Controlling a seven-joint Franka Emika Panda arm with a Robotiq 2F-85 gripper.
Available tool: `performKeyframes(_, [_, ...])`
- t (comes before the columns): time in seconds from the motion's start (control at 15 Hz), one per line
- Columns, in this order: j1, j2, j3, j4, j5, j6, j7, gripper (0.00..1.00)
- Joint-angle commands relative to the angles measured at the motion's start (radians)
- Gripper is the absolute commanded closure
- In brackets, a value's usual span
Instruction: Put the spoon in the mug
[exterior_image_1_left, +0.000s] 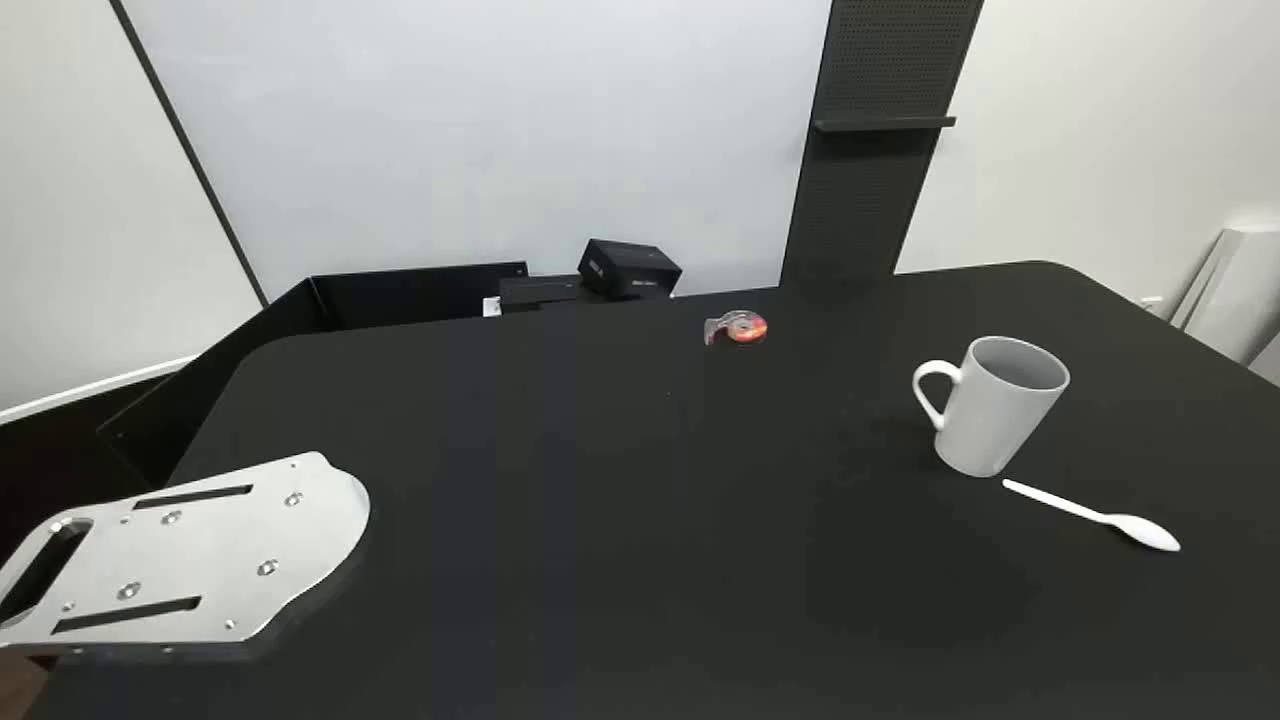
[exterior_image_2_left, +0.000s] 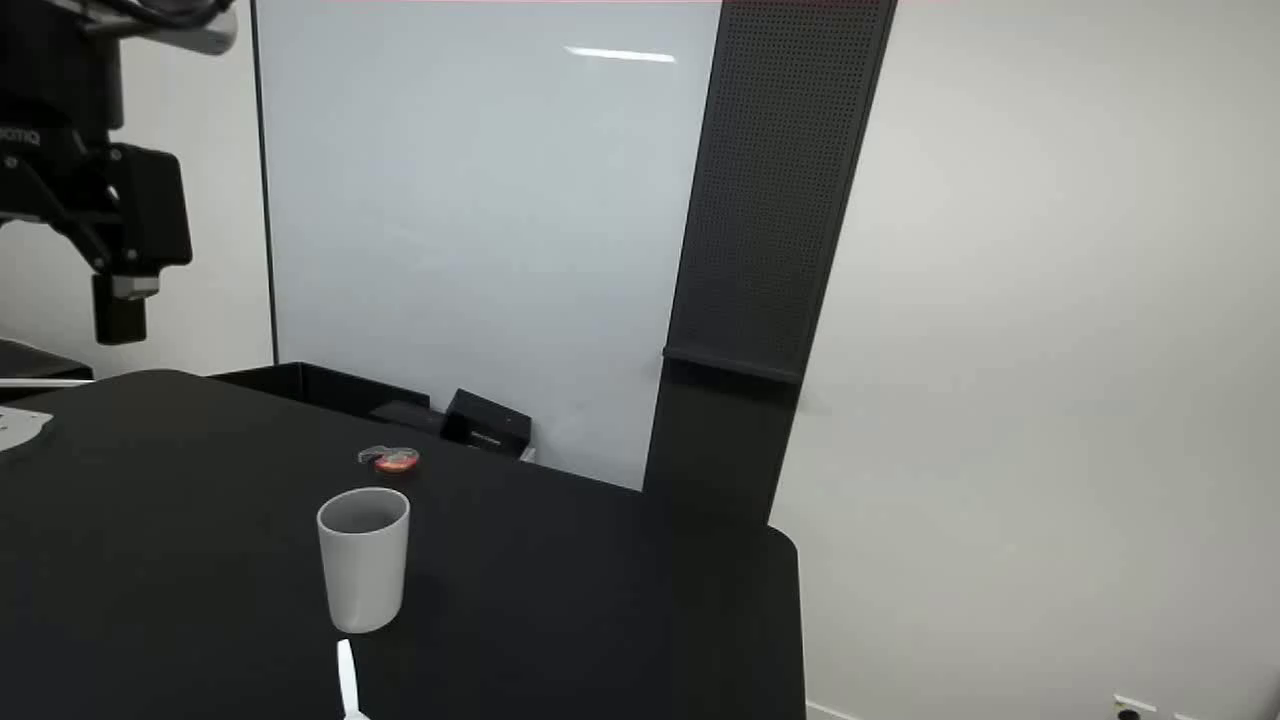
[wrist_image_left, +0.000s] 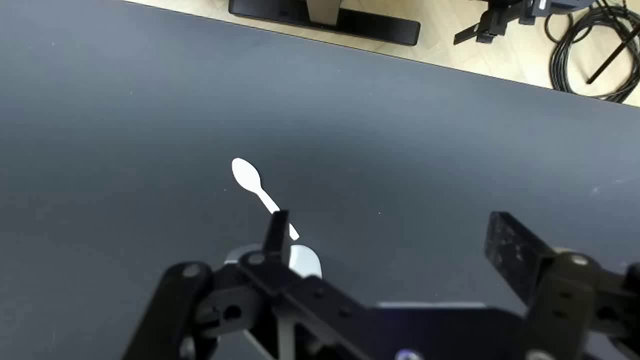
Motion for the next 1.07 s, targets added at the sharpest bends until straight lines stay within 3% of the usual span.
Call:
performKeyframes(0.0, [0.005, 0.000, -0.005, 0.002, -0.002, -0.001, 0.002, 0.00])
performKeyframes(0.67, [0.005, 0.000, -0.005, 0.002, -0.002, 0.001, 0.002, 0.00])
performKeyframes(1.0, [0.006, 0.005, -0.079, -0.032, -0.060, 0.044, -0.273, 0.00])
